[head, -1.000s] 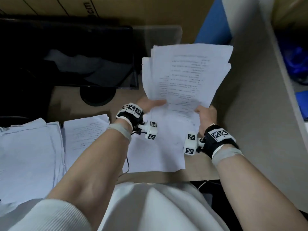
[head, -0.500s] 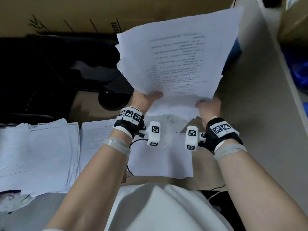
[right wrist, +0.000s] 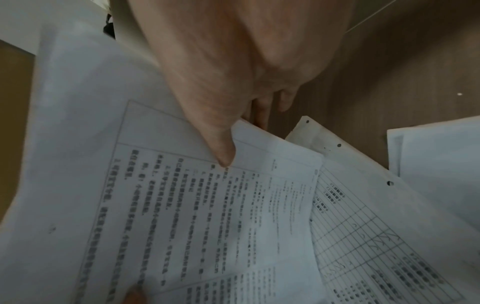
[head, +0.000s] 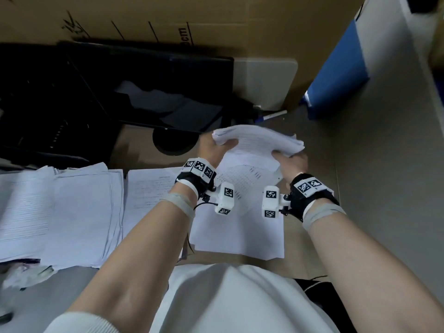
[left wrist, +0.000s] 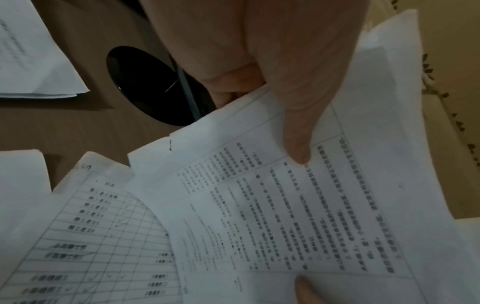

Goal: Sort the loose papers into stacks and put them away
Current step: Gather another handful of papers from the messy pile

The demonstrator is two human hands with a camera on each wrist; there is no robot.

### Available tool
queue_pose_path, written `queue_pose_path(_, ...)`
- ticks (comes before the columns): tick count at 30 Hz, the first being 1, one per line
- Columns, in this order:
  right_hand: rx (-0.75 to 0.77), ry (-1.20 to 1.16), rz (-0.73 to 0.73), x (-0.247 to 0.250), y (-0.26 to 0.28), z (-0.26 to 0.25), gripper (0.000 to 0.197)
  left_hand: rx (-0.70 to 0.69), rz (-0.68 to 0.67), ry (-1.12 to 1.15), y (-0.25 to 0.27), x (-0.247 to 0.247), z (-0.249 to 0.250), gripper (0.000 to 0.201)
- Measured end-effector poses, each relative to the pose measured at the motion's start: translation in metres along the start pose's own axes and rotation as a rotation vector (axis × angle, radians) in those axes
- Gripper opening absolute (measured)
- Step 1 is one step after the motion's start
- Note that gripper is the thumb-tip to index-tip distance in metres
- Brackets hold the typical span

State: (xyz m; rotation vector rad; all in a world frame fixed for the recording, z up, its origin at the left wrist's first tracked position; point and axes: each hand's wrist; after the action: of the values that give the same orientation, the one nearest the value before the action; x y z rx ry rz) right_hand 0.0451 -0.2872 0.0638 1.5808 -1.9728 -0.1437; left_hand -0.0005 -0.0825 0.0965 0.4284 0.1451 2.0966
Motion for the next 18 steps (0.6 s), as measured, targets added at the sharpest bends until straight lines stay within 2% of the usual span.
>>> queue_pose_path(4, -0.046, 0.080, -0.069, -0.005, -0.005, 0.001, 0.030, 0.034, -0.033, -0.058, -0.008, 0.001, -0.004, 0.026)
queue_pose_path(7, -0.151, 0.150, -0.115, -0.009, -0.007, 0.011, 0.047, 0.013, -0.036, -0.174, -0.011, -0.004, -0.015, 0.040)
queue_pose_path(9, -0.190, 0.159, -0.071, -0.005, -0.011, 0.012, 0.064, 0.021, -0.030, -0.137, -0.020, -0.008, -0.013, 0.032)
queue_pose_path(11, -0.205, 0.142, 0.005, 0.000, -0.014, 0.016, 0.058, 0.039, -0.109, -0.139, -0.028, -0.016, -0.013, 0.030)
queue_pose_path(13, -0.298, 0.116, 0.035, 0.004, -0.018, 0.026, 0.061, 0.035, -0.220, -0.315, -0.037, -0.028, -0.020, 0.033)
queue_pose_path(15, -0.432, 0.161, 0.035, 0.005, -0.016, 0.040, 0.066, 0.047, -0.344, -0.598, -0.042, -0.037, -0.040, 0.035)
queue_pose_path(18, -0.556, 0.232, -0.076, 0.001, -0.014, 0.065, 0.048, 0.101, -0.385, -0.822, -0.050, -0.045, -0.077, 0.043)
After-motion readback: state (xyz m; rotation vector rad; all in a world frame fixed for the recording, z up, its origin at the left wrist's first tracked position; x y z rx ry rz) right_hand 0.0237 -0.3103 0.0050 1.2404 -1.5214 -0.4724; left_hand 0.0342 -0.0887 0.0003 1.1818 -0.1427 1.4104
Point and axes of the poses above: each hand's wrist, its own y-axis away from the middle knuckle, its own x-axis out of the back of the hand, z = x × y, and after that the axes turned 8 degrees about z, right-handed
